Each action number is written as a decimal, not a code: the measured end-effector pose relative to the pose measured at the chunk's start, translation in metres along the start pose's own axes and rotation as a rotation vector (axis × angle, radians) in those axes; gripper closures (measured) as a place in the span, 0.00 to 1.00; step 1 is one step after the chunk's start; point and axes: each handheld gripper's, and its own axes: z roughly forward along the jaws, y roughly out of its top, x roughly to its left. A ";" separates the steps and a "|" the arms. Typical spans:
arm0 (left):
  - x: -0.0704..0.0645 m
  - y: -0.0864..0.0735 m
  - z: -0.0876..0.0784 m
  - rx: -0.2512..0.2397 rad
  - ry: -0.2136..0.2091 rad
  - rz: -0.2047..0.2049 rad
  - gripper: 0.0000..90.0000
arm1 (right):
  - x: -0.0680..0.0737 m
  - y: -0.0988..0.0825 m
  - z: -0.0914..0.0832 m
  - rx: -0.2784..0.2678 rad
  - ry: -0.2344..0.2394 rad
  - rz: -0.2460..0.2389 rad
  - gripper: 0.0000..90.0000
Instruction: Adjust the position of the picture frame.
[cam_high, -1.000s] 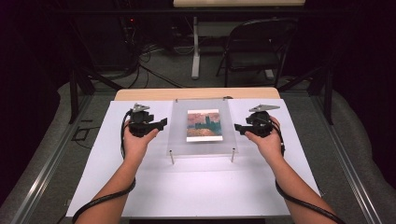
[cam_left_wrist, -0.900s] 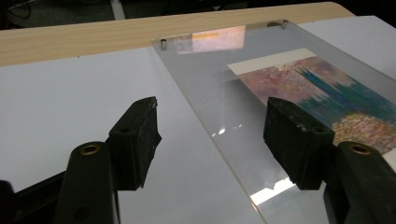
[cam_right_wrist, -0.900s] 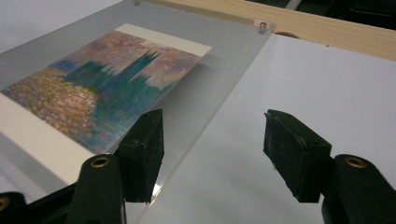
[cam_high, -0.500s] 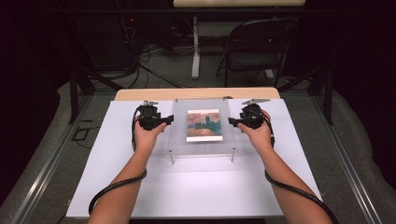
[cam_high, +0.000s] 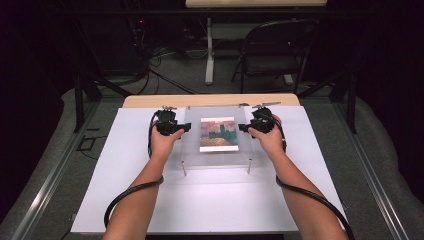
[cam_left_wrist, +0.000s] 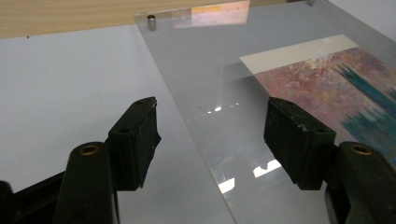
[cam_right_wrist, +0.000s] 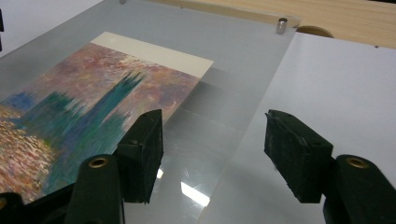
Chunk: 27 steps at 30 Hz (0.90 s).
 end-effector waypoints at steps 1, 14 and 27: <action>0.001 -0.001 0.003 0.013 -0.002 -0.009 0.39 | 0.000 0.001 0.003 0.002 0.005 0.009 0.41; -0.003 -0.006 0.013 0.034 -0.079 -0.062 0.38 | -0.001 0.000 0.011 0.036 0.024 0.074 0.41; -0.004 -0.006 0.015 0.052 -0.104 -0.094 0.35 | 0.001 0.000 0.013 0.045 0.038 0.099 0.38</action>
